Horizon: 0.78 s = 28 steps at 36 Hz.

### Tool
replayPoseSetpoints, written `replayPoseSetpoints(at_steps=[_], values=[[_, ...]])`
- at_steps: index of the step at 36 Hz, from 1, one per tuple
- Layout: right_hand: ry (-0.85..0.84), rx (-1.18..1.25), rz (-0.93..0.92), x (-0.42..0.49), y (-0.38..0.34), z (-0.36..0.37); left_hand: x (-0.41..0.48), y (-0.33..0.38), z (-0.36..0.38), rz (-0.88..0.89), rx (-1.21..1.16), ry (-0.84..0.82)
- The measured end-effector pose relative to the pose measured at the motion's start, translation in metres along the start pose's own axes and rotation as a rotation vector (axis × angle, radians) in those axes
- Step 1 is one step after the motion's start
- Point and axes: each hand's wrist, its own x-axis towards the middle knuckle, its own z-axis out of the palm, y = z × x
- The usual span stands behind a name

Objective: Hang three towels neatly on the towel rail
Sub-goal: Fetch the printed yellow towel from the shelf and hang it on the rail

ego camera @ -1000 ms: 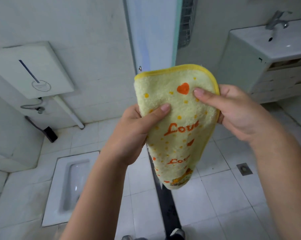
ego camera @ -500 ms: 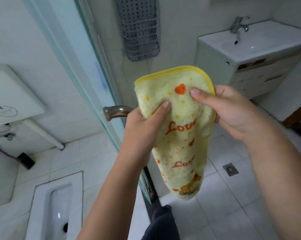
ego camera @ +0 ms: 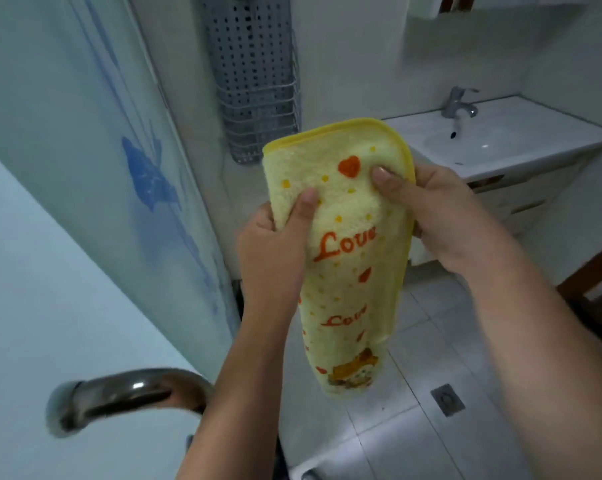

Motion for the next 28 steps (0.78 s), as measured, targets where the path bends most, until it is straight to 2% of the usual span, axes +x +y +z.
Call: replayPoseSetpoints(at_steps=[5, 12, 17, 28], values=[[-0.040, -0.059, -0.011, 0.037, 0.006, -0.009, 0.028, -0.011, 0.015, 0.022, 0.024, 0.089], [0.086, -0.277, -0.102, 0.082, 0.017, -0.012, 0.064, -0.025, 0.032, 0.057, 0.041, 0.233], [0.135, -0.378, -0.249, 0.118, 0.030, -0.019, 0.093, -0.035, 0.047, 0.116, 0.120, 0.350], [0.051, -0.368, -0.381, 0.231, 0.035, -0.070, 0.168, -0.037, 0.113, 0.295, 0.238, 0.452]])
